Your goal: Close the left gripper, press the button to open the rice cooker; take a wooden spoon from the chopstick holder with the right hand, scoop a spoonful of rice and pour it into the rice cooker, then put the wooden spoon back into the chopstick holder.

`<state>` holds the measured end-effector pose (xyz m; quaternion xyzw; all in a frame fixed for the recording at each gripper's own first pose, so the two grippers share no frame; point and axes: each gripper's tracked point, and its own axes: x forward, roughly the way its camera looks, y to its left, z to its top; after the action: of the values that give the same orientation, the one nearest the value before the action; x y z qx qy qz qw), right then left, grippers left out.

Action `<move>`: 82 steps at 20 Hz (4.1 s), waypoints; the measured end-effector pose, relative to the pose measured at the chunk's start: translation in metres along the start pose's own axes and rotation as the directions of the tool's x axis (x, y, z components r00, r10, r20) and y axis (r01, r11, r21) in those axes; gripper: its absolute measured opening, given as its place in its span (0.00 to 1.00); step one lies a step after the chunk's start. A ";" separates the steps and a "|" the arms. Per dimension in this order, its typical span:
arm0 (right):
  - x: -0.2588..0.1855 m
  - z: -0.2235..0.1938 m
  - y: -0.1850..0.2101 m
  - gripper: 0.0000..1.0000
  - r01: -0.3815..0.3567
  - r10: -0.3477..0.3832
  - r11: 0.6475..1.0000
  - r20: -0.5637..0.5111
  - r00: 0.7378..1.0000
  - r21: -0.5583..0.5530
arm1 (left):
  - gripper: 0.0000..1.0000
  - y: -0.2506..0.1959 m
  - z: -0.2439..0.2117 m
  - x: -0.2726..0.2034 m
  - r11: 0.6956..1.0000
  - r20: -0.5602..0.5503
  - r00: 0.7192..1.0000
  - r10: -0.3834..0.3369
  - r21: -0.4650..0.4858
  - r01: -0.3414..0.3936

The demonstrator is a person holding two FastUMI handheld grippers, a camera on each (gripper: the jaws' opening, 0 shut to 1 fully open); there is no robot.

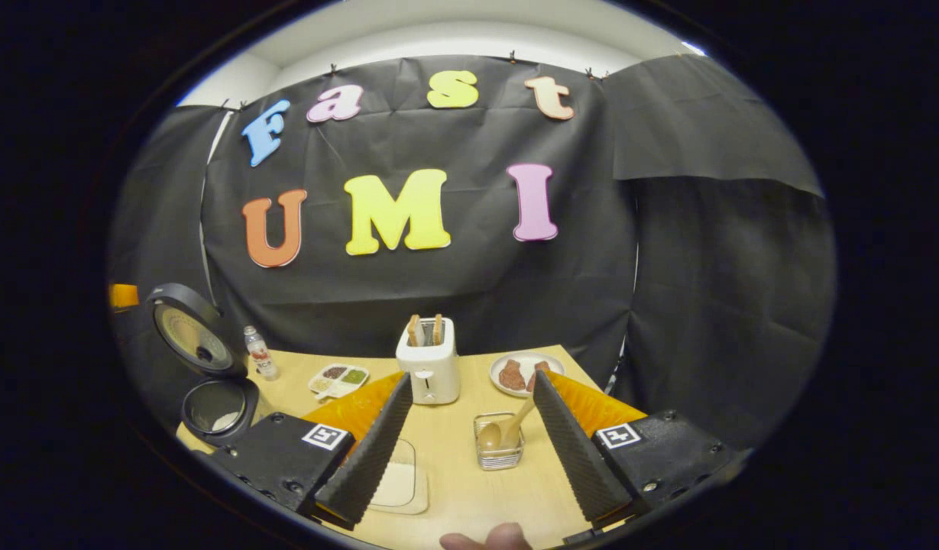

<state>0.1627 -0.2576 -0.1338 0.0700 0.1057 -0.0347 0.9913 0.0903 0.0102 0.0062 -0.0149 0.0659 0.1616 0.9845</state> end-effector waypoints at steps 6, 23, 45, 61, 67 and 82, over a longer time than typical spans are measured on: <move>0.070 -0.050 -0.045 1.00 0.034 -0.025 0.998 -0.133 0.991 0.061 | 0.94 -0.029 0.002 0.008 0.998 0.053 0.999 0.004 0.067 -0.007; 0.200 -0.142 -0.063 0.52 -0.032 0.113 0.974 -0.359 0.927 0.223 | 0.95 -0.079 -0.025 0.051 0.998 -0.067 0.997 0.041 0.053 -0.038; 0.071 -0.021 0.087 0.10 -0.138 0.148 0.989 -0.205 0.968 0.060 | 0.94 0.039 -0.012 -0.044 0.992 0.022 0.995 0.100 -0.080 -0.098; 0.103 -0.179 0.143 0.10 -0.087 -0.014 0.939 -0.290 0.957 -0.332 | 0.95 0.079 -0.038 -0.095 0.993 -0.065 0.991 0.113 -0.035 -0.116; 0.094 -0.193 0.193 0.10 -0.200 0.133 0.960 -0.306 0.943 -0.197 | 0.95 0.090 -0.051 -0.107 0.986 -0.108 0.982 0.158 -0.034 -0.162; 0.068 -0.209 0.219 0.10 -0.190 0.501 0.791 -0.438 0.746 0.582 | 0.95 0.067 -0.057 -0.107 0.991 -0.131 0.983 0.128 -0.021 -0.132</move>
<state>0.2042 -0.0143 -0.3223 0.3513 0.3697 0.1533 0.8464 -0.0390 0.0366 -0.0359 -0.0355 0.1282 0.2251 0.9652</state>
